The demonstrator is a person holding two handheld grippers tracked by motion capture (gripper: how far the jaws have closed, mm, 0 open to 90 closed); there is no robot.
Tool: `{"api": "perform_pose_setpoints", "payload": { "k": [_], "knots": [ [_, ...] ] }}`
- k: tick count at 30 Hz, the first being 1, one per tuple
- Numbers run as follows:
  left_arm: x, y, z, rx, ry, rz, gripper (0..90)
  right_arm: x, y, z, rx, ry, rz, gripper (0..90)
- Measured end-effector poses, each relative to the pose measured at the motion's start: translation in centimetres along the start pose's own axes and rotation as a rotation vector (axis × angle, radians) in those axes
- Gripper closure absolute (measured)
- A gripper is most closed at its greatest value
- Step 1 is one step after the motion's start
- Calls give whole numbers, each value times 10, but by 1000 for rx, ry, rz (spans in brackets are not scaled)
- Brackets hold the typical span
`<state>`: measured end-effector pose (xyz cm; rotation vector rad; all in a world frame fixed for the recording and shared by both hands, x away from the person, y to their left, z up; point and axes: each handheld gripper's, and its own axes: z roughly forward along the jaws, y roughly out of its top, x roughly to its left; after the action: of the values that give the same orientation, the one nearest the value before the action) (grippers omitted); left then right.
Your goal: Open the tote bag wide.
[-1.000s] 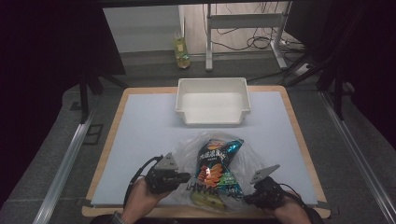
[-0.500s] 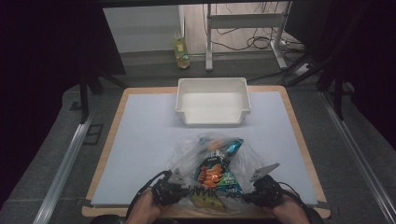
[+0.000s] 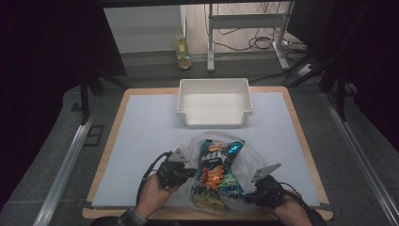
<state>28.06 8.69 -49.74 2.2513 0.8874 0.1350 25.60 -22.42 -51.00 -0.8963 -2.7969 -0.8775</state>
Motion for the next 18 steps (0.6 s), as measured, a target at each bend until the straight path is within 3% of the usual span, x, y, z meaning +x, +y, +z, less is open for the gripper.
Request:
{"api": "perform_pose_setpoints", "payload": {
  "k": [1,2,5,7,10,12,18],
  "knots": [
    [-1,1,12,47,30,18,893,-1,-1,0,3,-1,5,893],
    [-1,0,16,69,34,32,893,-1,-2,1,3,-1,4,894],
    [-4,-6,17,102,20,63,894,-2,-3,0,-1,-1,12,893],
    [-11,-23,15,136,5,111,894,-2,-4,0,-3,-3,15,894],
    [-16,-34,8,118,-9,134,894,-3,-4,0,-2,-3,26,894],
    [-21,-43,3,111,4,153,894,-3,-4,0,-1,-6,29,894],
    [-27,-70,-15,82,17,173,894,-8,-10,-7,-5,-55,59,895]
  ]
}}
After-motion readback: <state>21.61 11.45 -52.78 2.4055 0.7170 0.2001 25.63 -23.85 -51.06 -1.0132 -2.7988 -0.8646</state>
